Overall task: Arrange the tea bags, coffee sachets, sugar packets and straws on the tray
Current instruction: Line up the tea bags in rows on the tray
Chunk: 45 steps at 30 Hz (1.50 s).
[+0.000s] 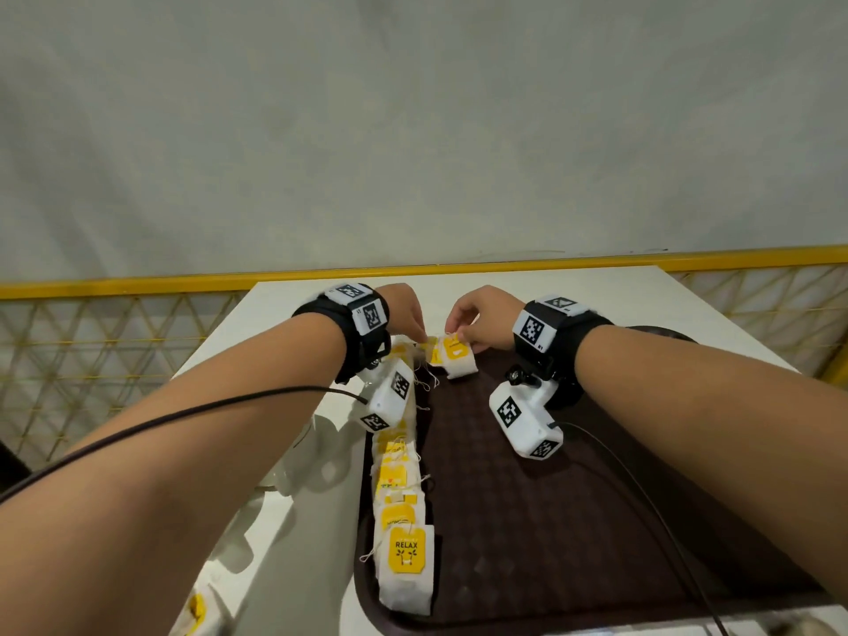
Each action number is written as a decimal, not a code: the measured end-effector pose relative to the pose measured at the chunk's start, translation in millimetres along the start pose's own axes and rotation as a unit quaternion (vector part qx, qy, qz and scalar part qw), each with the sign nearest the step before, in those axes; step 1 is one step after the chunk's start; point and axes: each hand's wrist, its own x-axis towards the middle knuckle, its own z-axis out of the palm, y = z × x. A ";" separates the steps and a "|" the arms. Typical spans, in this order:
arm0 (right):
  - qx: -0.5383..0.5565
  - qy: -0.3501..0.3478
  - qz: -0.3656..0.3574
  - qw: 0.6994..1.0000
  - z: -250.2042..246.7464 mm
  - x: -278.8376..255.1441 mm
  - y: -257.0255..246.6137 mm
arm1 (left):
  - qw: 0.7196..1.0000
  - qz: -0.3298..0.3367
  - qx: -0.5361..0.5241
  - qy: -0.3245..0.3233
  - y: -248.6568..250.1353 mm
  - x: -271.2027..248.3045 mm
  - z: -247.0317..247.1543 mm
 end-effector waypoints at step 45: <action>0.121 -0.104 0.141 0.977 -12.0 -13.5 17.0 | 0.974 0.053 -0.156 -0.152 23.0 -15.6 -26.5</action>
